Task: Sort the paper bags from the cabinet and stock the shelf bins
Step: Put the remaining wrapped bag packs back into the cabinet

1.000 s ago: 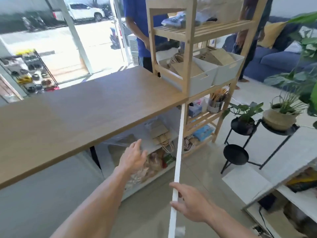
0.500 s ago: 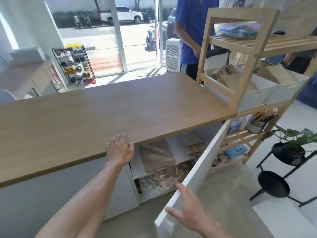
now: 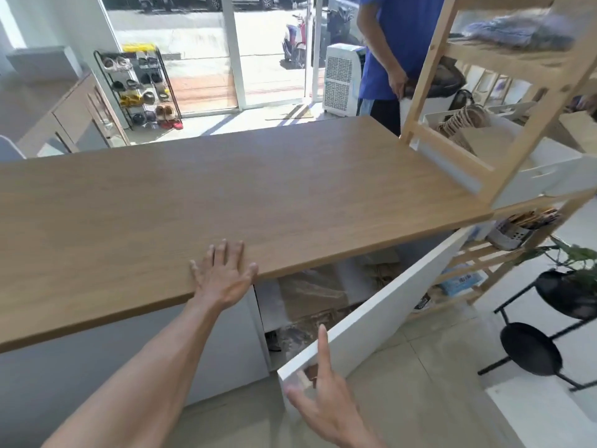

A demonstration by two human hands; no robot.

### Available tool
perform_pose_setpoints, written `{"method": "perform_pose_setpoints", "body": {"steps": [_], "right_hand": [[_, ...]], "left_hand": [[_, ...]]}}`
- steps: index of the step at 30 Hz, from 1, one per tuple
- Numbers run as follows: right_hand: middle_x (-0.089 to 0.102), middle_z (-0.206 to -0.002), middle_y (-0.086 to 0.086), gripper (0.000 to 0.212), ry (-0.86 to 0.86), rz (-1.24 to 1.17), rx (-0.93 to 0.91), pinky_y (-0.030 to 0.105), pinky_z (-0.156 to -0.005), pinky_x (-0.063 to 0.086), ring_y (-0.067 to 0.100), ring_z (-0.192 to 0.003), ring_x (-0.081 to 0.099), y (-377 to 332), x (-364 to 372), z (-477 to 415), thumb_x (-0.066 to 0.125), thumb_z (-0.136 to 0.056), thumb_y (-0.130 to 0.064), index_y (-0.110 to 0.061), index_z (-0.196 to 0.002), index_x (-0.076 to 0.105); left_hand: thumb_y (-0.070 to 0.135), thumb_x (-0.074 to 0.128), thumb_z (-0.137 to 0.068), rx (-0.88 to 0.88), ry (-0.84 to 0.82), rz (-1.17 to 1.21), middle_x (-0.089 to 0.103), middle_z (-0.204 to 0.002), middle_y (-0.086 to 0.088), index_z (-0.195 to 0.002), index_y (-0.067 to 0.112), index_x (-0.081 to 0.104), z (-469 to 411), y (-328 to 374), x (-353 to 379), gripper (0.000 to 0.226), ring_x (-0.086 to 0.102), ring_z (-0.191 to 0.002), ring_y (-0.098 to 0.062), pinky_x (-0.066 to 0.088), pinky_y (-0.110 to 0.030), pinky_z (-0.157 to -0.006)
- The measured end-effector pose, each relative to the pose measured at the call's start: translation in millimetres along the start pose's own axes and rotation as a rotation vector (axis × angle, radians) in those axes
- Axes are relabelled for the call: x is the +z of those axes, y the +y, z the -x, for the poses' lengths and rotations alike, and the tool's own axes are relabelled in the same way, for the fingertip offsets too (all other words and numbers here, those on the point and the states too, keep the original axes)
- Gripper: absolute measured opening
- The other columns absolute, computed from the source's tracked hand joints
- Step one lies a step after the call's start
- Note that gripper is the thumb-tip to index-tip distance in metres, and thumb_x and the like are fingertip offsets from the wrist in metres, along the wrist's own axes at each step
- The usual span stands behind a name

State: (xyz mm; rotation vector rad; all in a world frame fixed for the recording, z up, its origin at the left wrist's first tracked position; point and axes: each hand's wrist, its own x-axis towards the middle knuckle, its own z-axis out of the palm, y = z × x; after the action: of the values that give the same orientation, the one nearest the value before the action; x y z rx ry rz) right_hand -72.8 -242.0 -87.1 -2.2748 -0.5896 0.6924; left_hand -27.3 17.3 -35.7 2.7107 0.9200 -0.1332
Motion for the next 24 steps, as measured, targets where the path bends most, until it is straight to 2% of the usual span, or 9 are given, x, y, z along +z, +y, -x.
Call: {"method": "perform_pose_setpoints", "body": {"steps": [2, 4, 5, 7, 9, 12, 16, 19, 24], "right_hand": [[0.069, -0.114, 0.0, 0.108, -0.01, 0.047, -0.033, 0.029, -0.076, 0.048, 0.024, -0.087, 0.065, -4.2, 14.9, -6.6, 0.052, -0.084, -0.044, -0.043, -0.131, -0.045], [0.062, -0.13, -0.001, 0.106, 0.002, 0.054, -0.084, 0.028, -0.076, 0.048, 0.024, -0.094, 0.064, -7.7, 22.8, -13.2, 0.05, -0.083, -0.035, -0.05, -0.127, -0.045], [0.054, -0.138, -0.006, 0.104, -0.008, 0.049, -0.115, 0.027, -0.076, 0.046, 0.023, -0.101, 0.062, -10.4, 24.0, -17.1, 0.049, -0.082, -0.032, -0.053, -0.127, -0.042], [0.026, -0.152, -0.022, 0.101, -0.043, 0.023, -0.181, 0.024, -0.084, 0.045, 0.016, -0.122, 0.052, -17.3, 22.0, -25.1, 0.048, -0.08, -0.028, -0.056, -0.132, -0.034], [0.011, -0.149, -0.03, 0.097, -0.073, -0.006, -0.226, 0.025, -0.097, 0.043, 0.011, -0.135, 0.038, -21.5, 22.2, -38.9, 0.05, -0.078, -0.025, -0.051, -0.14, -0.021], [0.028, -0.145, -0.016, 0.086, -0.086, -0.019, -0.221, 0.029, -0.1, 0.042, 0.016, -0.129, 0.043, -25.9, 23.5, -59.6, 0.053, -0.077, -0.024, -0.038, -0.145, 0.003], [0.038, -0.139, -0.005, 0.074, -0.115, -0.033, -0.168, 0.027, -0.098, 0.039, 0.02, -0.124, 0.047, -35.9, 18.3, -87.3, 0.057, -0.076, -0.026, -0.024, -0.138, 0.018], [0.038, -0.141, -0.003, 0.074, -0.119, -0.027, -0.17, 0.029, -0.097, 0.041, 0.022, -0.123, 0.048, -45.4, 13.8, -109.2, 0.059, -0.076, -0.028, -0.023, -0.139, 0.019], [0.032, -0.151, -0.004, 0.084, -0.139, 0.0, -0.162, 0.028, -0.103, 0.036, 0.02, -0.135, 0.039, -52.9, 10.9, -124.1, 0.061, -0.077, -0.031, -0.022, -0.146, 0.013]], "left_hand": [[0.063, 0.026, -0.094, 0.008, -0.001, -0.002, -0.001, -0.164, 0.004, -0.153, 0.037, 0.009, -1.7, -0.7, 2.9, 0.067, -0.006, -0.15, -0.02, -0.004, -0.058, -0.117], [0.062, 0.026, -0.095, 0.007, -0.013, 0.001, -0.002, -0.164, 0.004, -0.153, 0.037, 0.008, -3.1, -0.2, 3.4, 0.066, -0.007, -0.15, -0.02, -0.005, -0.058, -0.117], [0.062, 0.026, -0.095, 0.003, -0.019, 0.005, -0.003, -0.164, 0.004, -0.153, 0.037, 0.007, -3.5, -0.8, 3.0, 0.066, -0.008, -0.15, -0.02, -0.006, -0.057, -0.117], [0.061, 0.027, -0.095, -0.006, -0.032, 0.012, -0.004, -0.164, 0.004, -0.153, 0.037, 0.006, -3.3, -1.1, 2.1, 0.066, -0.009, -0.15, -0.019, -0.007, -0.057, -0.117], [0.061, 0.027, -0.095, -0.013, -0.056, 0.006, -0.007, -0.163, 0.005, -0.154, 0.037, 0.004, -6.8, -2.7, 1.5, 0.067, -0.011, -0.15, -0.019, -0.009, -0.056, -0.116], [0.061, 0.027, -0.096, -0.029, -0.088, 0.004, -0.01, -0.163, 0.007, -0.153, 0.039, 0.001, -10.1, -2.8, 0.9, 0.067, -0.013, -0.149, -0.018, -0.011, -0.055, -0.116], [0.06, 0.029, -0.096, -0.027, -0.106, 0.031, -0.012, -0.163, 0.008, -0.153, 0.039, 0.0, -12.2, -0.6, 0.7, 0.067, -0.016, -0.149, -0.017, -0.013, -0.054, -0.116], [0.06, 0.029, -0.096, -0.028, -0.111, 0.032, -0.013, -0.163, 0.008, -0.153, 0.039, 0.0, -11.8, -1.2, 0.4, 0.068, -0.016, -0.148, -0.017, -0.014, -0.054, -0.116], [0.06, 0.029, -0.095, -0.035, -0.111, 0.018, -0.012, -0.163, 0.008, -0.153, 0.039, -0.001, -11.9, -0.8, -0.9, 0.068, -0.016, -0.148, -0.017, -0.014, -0.054, -0.115]]}}
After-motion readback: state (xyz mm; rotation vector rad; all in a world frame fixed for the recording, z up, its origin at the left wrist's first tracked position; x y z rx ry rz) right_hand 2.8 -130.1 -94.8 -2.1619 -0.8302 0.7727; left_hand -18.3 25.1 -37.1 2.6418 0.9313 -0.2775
